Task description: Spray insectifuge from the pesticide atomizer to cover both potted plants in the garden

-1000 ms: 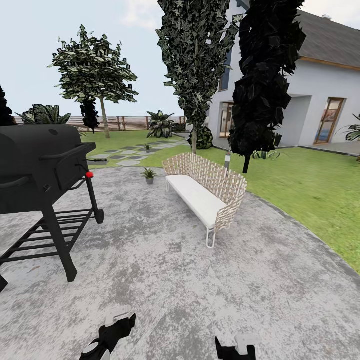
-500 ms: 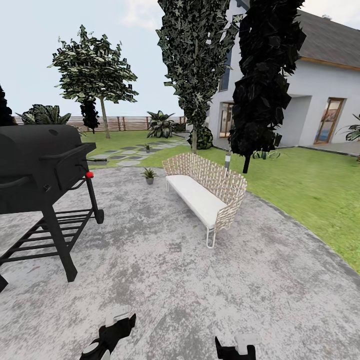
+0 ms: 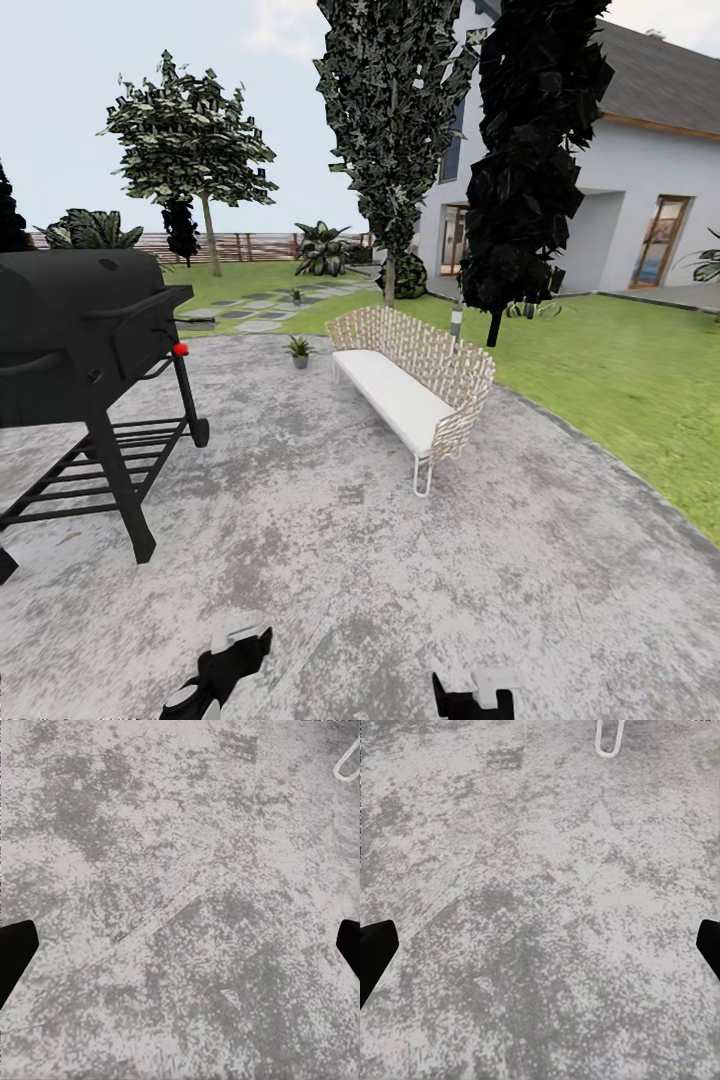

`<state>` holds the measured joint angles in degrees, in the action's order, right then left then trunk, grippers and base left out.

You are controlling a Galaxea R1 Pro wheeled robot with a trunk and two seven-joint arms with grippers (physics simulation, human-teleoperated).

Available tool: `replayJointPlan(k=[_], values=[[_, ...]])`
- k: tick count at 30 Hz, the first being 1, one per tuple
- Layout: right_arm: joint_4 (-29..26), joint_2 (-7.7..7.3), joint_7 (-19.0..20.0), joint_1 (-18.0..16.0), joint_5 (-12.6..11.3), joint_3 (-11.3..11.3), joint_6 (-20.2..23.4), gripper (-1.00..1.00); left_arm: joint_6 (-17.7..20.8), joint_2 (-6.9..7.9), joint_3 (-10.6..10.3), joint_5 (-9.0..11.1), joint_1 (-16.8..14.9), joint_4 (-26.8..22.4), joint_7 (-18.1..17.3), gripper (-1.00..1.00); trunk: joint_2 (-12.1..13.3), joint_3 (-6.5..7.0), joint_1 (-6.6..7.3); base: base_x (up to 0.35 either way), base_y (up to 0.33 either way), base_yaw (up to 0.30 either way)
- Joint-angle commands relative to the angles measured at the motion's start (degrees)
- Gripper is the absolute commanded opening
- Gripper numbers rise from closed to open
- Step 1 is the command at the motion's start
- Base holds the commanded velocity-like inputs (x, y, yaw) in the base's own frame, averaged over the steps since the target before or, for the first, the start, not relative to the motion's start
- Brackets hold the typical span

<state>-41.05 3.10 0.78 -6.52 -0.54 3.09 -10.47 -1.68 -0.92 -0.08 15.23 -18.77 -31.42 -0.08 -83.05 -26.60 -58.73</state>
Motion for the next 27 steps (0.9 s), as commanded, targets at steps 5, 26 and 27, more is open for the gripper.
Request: replayJointPlan(k=[5,26,27], values=[[0.0,-0.10,0.0,-0.1,-0.1,0.0,-0.2,1.00,-0.2,0.00,0.0,0.4,0.0,0.0,0.0,1.00,0.0,-0.03,0.00,0.000,0.000,0.145],[0.0,-0.37,0.1,-0.1,-0.1,0.0,-0.2,1.00,-0.2,0.01,0.0,0.4,0.0,0.0,-0.1,1.00,0.0,-0.02,0.00,0.000,-0.017,0.243],[0.0,-0.37,0.1,-0.1,-0.1,0.0,-0.2,1.00,-0.2,0.00,0.0,0.4,0.0,0.0,-0.1,1.00,0.0,-0.02,0.00,0.000,-0.002,0.258]])
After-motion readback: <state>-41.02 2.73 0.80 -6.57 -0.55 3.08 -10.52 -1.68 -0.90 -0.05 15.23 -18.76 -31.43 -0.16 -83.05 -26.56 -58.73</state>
